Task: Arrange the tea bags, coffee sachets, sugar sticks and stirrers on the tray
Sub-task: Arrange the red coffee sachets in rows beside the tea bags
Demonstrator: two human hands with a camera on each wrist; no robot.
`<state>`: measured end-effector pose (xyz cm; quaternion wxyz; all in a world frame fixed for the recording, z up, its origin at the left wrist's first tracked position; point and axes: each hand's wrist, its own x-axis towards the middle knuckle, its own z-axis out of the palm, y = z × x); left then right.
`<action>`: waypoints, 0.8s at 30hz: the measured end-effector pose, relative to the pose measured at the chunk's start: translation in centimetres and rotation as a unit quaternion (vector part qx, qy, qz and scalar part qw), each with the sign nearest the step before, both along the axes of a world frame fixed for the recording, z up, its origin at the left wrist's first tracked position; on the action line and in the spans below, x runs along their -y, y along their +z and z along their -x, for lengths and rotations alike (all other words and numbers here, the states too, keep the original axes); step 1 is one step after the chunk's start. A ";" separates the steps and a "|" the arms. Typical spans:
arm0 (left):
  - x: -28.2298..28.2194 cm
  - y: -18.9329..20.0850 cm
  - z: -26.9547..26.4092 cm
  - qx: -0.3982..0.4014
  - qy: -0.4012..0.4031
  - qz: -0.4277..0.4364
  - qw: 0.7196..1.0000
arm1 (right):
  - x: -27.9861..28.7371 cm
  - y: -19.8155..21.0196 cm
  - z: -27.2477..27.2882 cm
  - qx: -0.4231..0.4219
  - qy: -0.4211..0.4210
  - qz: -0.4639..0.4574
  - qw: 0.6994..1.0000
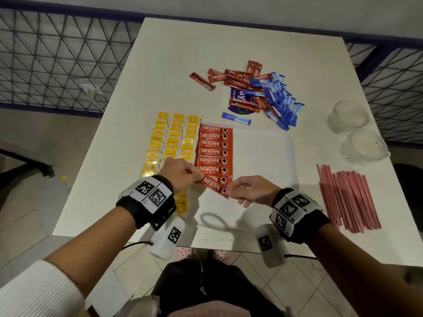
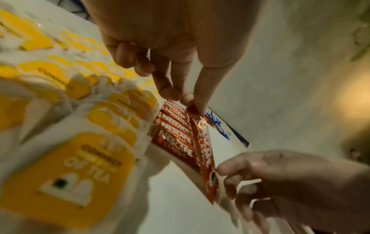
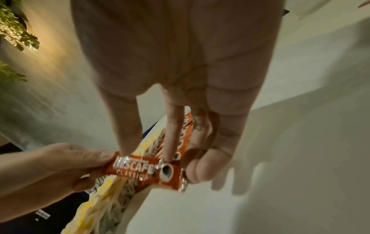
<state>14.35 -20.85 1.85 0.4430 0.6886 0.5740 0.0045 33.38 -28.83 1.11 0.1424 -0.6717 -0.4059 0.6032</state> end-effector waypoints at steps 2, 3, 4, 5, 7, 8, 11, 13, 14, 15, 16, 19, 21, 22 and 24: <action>0.1 0.2 -0.2 0.015 0.014 0.009 1.000 | 0.4 -0.2 0.1 0.009 0.000 -0.015 1.000; 0.1 0.3 -0.3 0.023 0.018 0.017 0.999 | 0.5 -0.4 0.2 0.009 -0.010 -0.022 1.000; 0.1 0.4 -0.2 0.035 0.021 0.029 0.999 | 0.7 -0.6 0.2 0.007 -0.028 -0.026 0.999; 0.1 0.4 -0.1 0.051 0.025 0.050 0.997 | 0.8 -0.7 0.3 0.004 -0.047 -0.028 0.998; 0.2 0.6 0.0 0.094 0.032 0.097 0.990 | 0.9 -0.8 0.4 -0.004 -0.078 -0.029 0.997; 0.2 0.7 0.0 0.112 0.031 0.111 0.987 | 1.0 -0.8 0.4 -0.009 -0.087 -0.030 0.996; 0.0 0.7 0.2 0.131 0.018 0.120 0.984 | 0.9 -0.6 0.5 -0.031 -0.118 -0.040 0.992; -0.2 0.6 0.3 0.137 0.019 0.122 0.983 | 0.9 -0.5 0.4 -0.043 -0.156 -0.049 0.986; -0.2 0.6 0.3 0.142 0.021 0.124 0.982 | 0.9 -0.5 0.4 -0.047 -0.172 -0.054 0.982; -0.2 0.5 0.4 0.148 0.022 0.124 0.981 | 1.0 -0.5 0.3 -0.052 -0.184 -0.057 0.980; -0.2 0.5 0.4 0.152 0.024 0.120 0.981 | 1.0 -0.5 0.3 -0.058 -0.192 -0.058 0.978; 0.0 0.2 0.5 0.149 0.021 0.107 0.983 | 1.2 -0.6 0.2 -0.058 -0.197 -0.057 0.977; 0.1 0.1 0.6 0.149 0.018 0.106 0.983 | 1.2 -0.7 0.0 -0.052 -0.197 -0.053 0.978; 0.2 0.1 0.6 0.146 0.016 0.104 0.984 | 1.3 -0.7 0.0 -0.047 -0.191 -0.049 0.979; 0.2 -0.1 0.8 0.136 0.003 0.090 0.987 | 1.3 -0.5 0.0 -0.031 -0.169 -0.041 0.984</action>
